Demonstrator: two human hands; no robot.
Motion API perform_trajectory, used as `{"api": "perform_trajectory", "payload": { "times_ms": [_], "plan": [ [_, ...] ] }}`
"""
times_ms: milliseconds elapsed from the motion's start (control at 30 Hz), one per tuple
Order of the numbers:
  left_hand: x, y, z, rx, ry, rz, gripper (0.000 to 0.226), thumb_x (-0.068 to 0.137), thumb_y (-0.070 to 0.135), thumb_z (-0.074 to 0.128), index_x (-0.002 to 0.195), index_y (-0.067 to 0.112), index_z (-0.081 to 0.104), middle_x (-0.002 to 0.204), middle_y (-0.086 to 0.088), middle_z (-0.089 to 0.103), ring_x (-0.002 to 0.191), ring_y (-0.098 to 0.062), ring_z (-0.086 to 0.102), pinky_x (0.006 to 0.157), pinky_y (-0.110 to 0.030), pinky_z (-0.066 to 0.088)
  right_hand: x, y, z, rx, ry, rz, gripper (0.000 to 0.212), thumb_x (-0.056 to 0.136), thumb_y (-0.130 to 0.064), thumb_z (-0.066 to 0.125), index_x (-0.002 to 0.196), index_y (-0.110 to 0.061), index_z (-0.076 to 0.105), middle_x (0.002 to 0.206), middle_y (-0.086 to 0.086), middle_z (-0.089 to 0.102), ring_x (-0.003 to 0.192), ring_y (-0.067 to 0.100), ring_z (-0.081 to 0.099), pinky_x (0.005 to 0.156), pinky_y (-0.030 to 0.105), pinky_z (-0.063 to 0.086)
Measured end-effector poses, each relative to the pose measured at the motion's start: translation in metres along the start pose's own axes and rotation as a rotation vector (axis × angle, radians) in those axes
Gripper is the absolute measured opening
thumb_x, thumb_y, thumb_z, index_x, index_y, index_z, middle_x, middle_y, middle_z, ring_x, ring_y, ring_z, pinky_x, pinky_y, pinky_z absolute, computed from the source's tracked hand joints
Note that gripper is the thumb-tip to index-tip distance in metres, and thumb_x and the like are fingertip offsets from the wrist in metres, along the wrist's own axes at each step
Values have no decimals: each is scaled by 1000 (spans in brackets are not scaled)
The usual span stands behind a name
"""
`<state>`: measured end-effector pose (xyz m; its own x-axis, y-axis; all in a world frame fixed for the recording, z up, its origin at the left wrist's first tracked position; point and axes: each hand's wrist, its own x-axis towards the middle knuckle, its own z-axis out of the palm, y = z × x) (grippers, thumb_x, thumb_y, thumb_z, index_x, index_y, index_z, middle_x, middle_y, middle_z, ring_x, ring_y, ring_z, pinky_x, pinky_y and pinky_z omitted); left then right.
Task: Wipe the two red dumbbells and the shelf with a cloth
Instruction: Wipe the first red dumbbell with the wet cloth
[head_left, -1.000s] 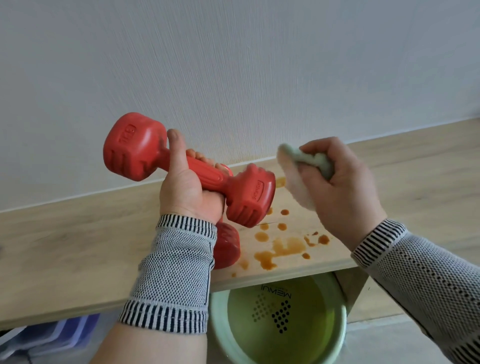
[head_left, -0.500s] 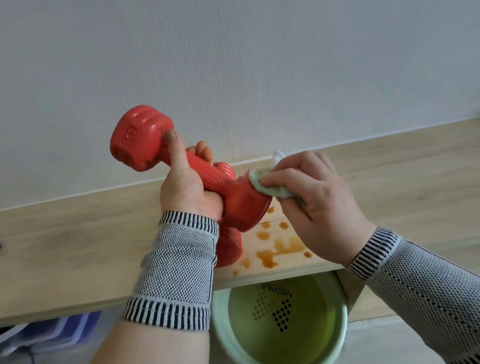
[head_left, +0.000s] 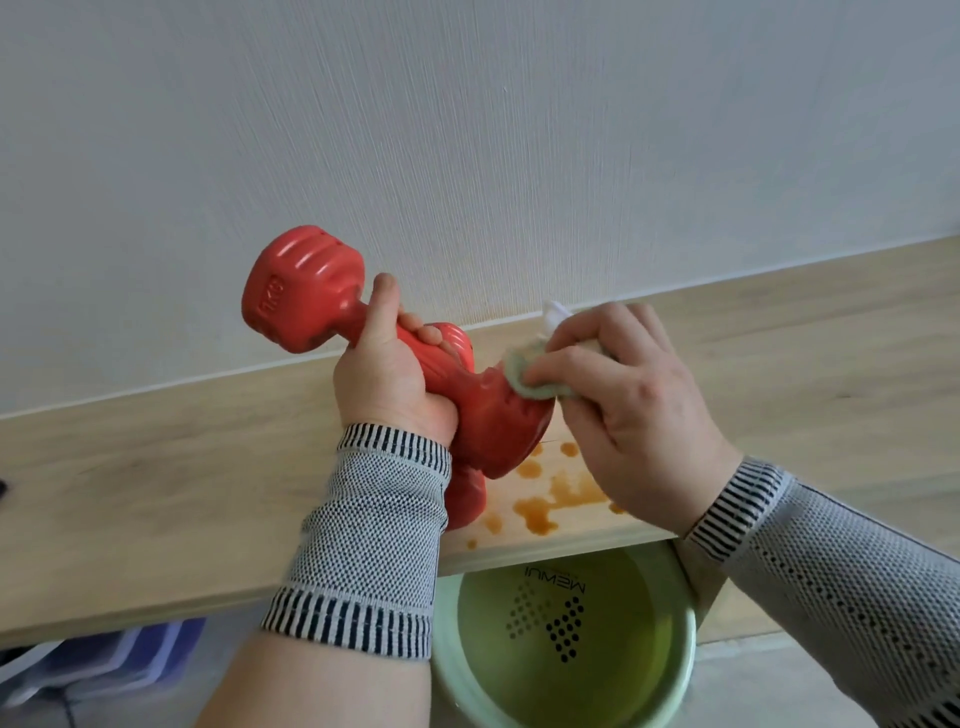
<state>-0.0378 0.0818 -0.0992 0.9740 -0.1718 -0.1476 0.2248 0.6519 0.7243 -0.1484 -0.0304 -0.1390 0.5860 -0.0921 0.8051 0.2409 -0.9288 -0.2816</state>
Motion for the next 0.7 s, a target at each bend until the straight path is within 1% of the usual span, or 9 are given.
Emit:
{"api": "perform_trajectory", "payload": {
  "times_ms": [100,167,267,333,400,433,567,633,700],
  "plan": [
    [2,0,0,15,22,29,34,87,28,71,64,18,49,54,8,47,42,-6,44,45,-20,41,-4,-9,5,-19,-29,-103,23,82,-2,51,88,-9,72,95,12,61,89,30,50,77,32,44],
    [2,0,1,2,18,27,33,87,28,71,64,19,50,55,8,48,43,-7,45,47,-21,42,-2,-3,4,-27,-24,-72,25,83,-3,50,88,-10,73,95,12,61,89,30,50,77,32,45],
    [-3,-2,4,-18,6,25,37,89,26,68,60,17,48,51,7,46,39,-7,44,45,-18,42,3,7,-1,-37,17,23,27,83,-7,46,88,-9,72,95,13,59,89,32,50,74,35,46],
    [-4,-3,5,11,12,42,39,90,26,67,59,16,46,48,6,45,38,-8,43,44,-18,41,1,3,-1,-53,22,-22,26,84,-6,47,85,-7,72,94,14,60,89,31,50,75,35,46],
    [-4,-1,4,35,35,40,39,90,27,68,59,17,46,45,7,45,37,-8,43,46,-20,40,-3,-5,1,-52,5,-89,27,87,-7,47,85,-8,73,94,13,61,89,30,49,78,32,45],
    [-4,-1,4,24,40,30,39,89,28,68,59,17,47,45,7,46,38,-7,44,47,-20,40,-3,-4,1,-49,-1,-93,27,87,-8,46,86,-9,73,94,13,61,89,29,49,79,31,44],
    [-4,0,3,2,49,-2,38,89,29,68,59,18,48,43,9,46,36,-5,45,46,-16,40,1,7,-1,-42,30,40,28,85,-10,47,91,-11,74,95,11,59,89,30,50,75,25,38],
    [-3,-1,2,46,54,9,38,88,31,69,59,19,48,44,9,47,38,-6,45,50,-17,40,0,2,-1,-41,32,12,26,85,-8,47,88,-10,73,94,12,59,89,30,50,75,26,40],
    [-1,0,1,48,51,20,36,87,30,70,61,19,49,50,8,47,42,-7,45,52,-22,42,-3,-6,1,-36,12,-56,26,85,-6,48,85,-9,73,94,13,60,88,30,50,77,30,43]
  ]
}}
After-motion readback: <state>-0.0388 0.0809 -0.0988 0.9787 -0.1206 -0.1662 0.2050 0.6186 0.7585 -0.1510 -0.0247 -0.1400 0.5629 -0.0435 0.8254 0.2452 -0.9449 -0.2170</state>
